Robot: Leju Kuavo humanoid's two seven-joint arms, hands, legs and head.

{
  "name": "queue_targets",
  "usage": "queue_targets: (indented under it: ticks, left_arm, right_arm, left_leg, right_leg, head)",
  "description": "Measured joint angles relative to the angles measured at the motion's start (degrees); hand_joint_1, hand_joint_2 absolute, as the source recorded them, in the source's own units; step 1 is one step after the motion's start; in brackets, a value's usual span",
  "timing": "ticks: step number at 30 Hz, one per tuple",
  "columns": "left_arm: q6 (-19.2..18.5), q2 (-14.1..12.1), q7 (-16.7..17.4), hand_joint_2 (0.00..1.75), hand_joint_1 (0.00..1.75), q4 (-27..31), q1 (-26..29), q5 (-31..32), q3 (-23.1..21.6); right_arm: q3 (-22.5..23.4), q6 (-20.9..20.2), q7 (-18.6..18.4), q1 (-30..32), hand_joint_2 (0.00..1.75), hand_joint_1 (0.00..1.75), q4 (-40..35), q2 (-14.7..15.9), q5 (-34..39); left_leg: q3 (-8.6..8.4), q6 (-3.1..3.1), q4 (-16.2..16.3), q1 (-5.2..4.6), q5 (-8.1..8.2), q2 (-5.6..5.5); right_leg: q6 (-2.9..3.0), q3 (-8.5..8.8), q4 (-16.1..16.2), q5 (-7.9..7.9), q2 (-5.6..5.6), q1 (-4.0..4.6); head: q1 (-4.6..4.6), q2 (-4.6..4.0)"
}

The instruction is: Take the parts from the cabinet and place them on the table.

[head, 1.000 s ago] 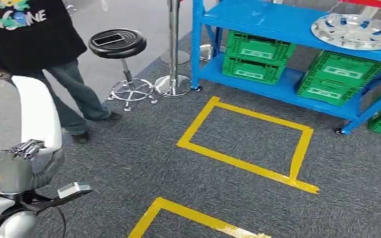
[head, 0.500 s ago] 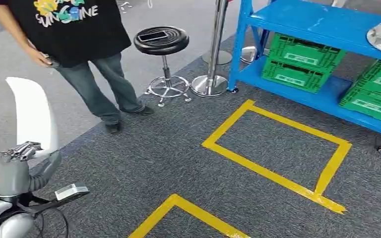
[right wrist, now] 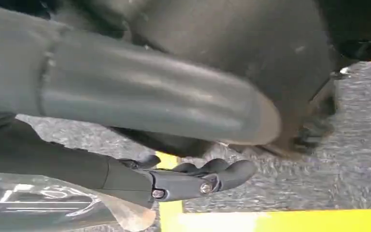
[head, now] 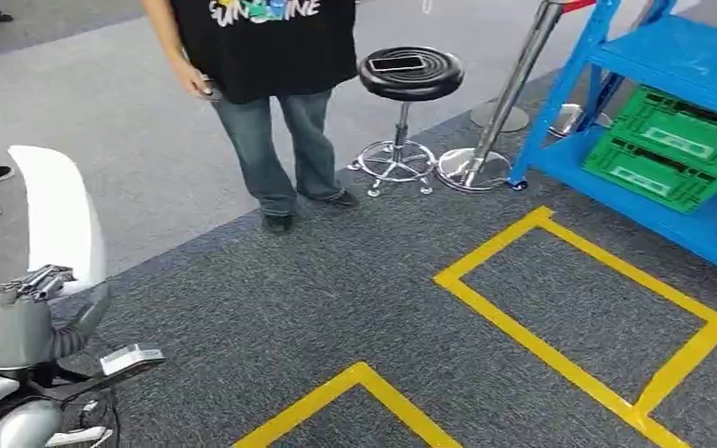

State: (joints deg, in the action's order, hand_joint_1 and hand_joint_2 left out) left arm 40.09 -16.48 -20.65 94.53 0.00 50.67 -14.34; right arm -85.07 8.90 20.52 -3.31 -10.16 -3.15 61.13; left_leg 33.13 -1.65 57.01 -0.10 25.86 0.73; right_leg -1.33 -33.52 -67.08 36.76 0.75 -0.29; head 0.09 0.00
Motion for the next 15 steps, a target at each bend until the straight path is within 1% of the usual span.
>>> queue_targets:
  ticks: [1, 2, 3, 4, 5, 6, 7, 8, 9, 10, 11, 12, 13, 14, 15]
  left_arm:
    - [0.0, 0.2, -0.1, 1.75, 1.75, 0.0, 0.1, -0.3, 0.0]
    - [0.0, 0.3, -0.1, 1.75, 1.75, 0.0, 0.2, -0.4, 0.0]
    - [0.0, 0.4, -0.2, 1.75, 1.75, 0.0, 0.3, -0.7, 0.0]
    - [0.0, 0.4, -0.3, 1.75, 1.75, 0.0, 0.3, -0.9, 0.0]
    - [0.0, 0.5, -0.5, 1.75, 1.75, 0.0, 0.3, -1.3, 0.0]
    - [0.0, 0.7, -0.7, 1.75, 1.75, 0.0, 0.3, -1.5, 0.0]
    - [0.0, 0.8, -0.9, 1.75, 1.75, 0.0, 0.3, -1.9, 0.1]
    - [0.0, 0.8, -1.0, 1.75, 1.75, 0.1, 0.2, -2.4, 0.2]
    - [0.0, 0.9, -1.2, 1.75, 1.75, 0.2, 0.3, -2.9, 0.2]
    - [0.0, 1.0, -1.3, 1.75, 1.75, 0.2, 0.5, -3.4, 0.3]
    - [0.0, 1.0, -1.4, 1.75, 1.75, 0.3, 0.7, -3.6, 0.5]
    - [0.0, 1.0, -1.6, 1.75, 1.75, 0.3, 0.7, -3.9, 0.7]
    - [0.0, 1.1, -1.8, 1.75, 1.75, 0.3, 0.7, -3.9, 0.9]
    - [0.0, 1.2, -2.0, 1.75, 1.75, 0.3, 0.4, -4.1, 1.1]
    - [0.0, 1.3, -2.0, 1.75, 1.75, 0.3, 0.2, -4.1, 1.2]
  right_arm:
    - [0.0, 0.0, 0.0, 0.2, 0.0, 0.0, 0.0, 0.0, -0.1]
    - [0.0, 0.0, 0.0, 0.3, 0.0, 0.0, 0.0, 0.0, -0.1]
    - [0.0, 0.0, 0.0, 0.2, 0.0, 0.0, 0.0, 0.0, -0.2]
    - [0.0, 0.0, 0.0, 0.2, 0.0, 0.0, 0.0, 0.0, -0.2]
    - [0.0, 0.0, -0.1, 0.2, 0.0, 0.0, 0.0, 0.0, -0.2]
    - [0.0, 0.0, -0.1, 0.2, 0.0, 0.0, 0.0, 0.0, -0.2]
    - [-0.1, 0.0, -0.1, 0.2, 0.0, 0.0, 0.0, 0.0, -0.3]
    - [-0.1, 0.0, -0.1, 0.3, 0.0, 0.0, 0.0, 0.0, -0.3]
    - [-0.2, 0.0, -0.2, 0.2, 0.0, 0.0, 0.0, 0.0, -0.3]
    - [-0.3, 0.1, -0.2, 0.2, 0.0, 0.0, 0.0, 0.0, -0.4]
    - [-0.3, 0.2, -0.2, 0.2, 0.0, 0.0, 0.0, 0.0, -0.5]
    - [-0.4, 0.2, -0.3, 0.2, 0.0, 0.0, 0.0, 0.0, -0.5]
    - [-0.5, 0.2, -0.3, 0.1, 0.0, 0.0, 0.0, 0.0, -0.6]
    - [-0.5, 0.2, -0.3, 0.2, 0.0, 0.0, 0.0, 0.0, -0.6]
    - [-0.5, 0.2, -0.3, 0.2, 0.0, 0.0, 0.0, 0.0, -0.6]
  left_leg:
    - [0.01, -0.01, 0.0, -0.01, 0.0, -0.76]
    - [0.0, -0.01, 0.0, -0.01, 0.0, -1.56]
    - [-0.07, 0.0, 0.1, 0.0, 0.01, -2.45]
    - [-0.15, 0.01, 0.1, 0.08, 0.01, -3.34]
    - [-0.22, 0.1, 0.2, 0.19, 0.06, -4.24]
    - [-0.24, 0.32, 0.4, 0.34, 0.18, -5.06]
    - [0.03, 0.67, 0.7, 0.41, 0.36, -5.72]
    - [0.54, 1.08, 1.7, 0.07, 0.56, -6.53]
    - [1.04, 1.39, 1.6, 0.36, 0.27, -7.11]
    - [1.29, 1.76, 1.5, 0.53, 0.03, -7.82]
    - [1.39, 2.14, 1.4, 0.67, -0.22, -8.45]
    - [1.58, 2.3, 1.5, 0.69, -0.05, -9.15]
    - [1.86, 2.46, 2.4, 0.45, 0.74, -6.53]
    - [3.15, 2.74, 5.3, 0.33, 2.49, -3.71]
    - [5.33, 2.98, 10.1, 0.41, 4.8, -2.27]
  right_leg:
    - [-0.06, -2.4, -4.6, 1.61, -0.41, 0.0]
    - [-0.14, -4.21, -7.7, 2.12, -0.57, 0.01]
    - [-0.19, -4.82, -8.0, 1.03, -0.57, -0.02]
    - [-0.24, -4.06, -5.5, -1.34, -0.65, -0.11]
    - [-0.25, -2.27, -1.1, -4.28, -0.96, -0.28]
    - [-0.29, -0.24, 3.8, -6.96, -2.01, -0.51]
    - [-0.5, 0.95, 7.1, -7.91, -5.03, -1.01]
    - [-0.47, 1.75, 8.6, -7.2, -6.07, -1.18]
    - [-0.09, 2.17, 8.3, -6.88, -5.41, -0.97]
    - [0.09, 2.07, 8.2, -6.91, -4.9, -0.73]
    - [0.4, 2.08, 8.3, -7.02, -4.3, -0.64]
    - [0.76, 2.19, 8.6, -7.23, -3.51, -1.11]
    - [0.91, 2.36, 8.6, -7.26, -2.85, -0.98]
    - [1.19, 2.43, 8.6, -7.15, -2.07, -0.89]
    - [1.45, 2.5, 8.6, -7.0, -1.1, -0.69]
  head:
    - [0.0, 0.0]
    - [-0.02, 0.0]
    - [-0.02, 0.0]
    - [0.0, 0.0]
    - [-0.02, 0.0]
    - [0.0, 0.0]
    - [0.06, 0.0]
    - [0.0, 0.0]
    - [-0.02, 0.0]
    - [0.0, 0.0]
    - [0.0, 0.0]
    - [-0.07, 0.0]
    - [-0.11, 0.0]
    - [-0.72, 0.0]
    - [-0.83, 0.0]
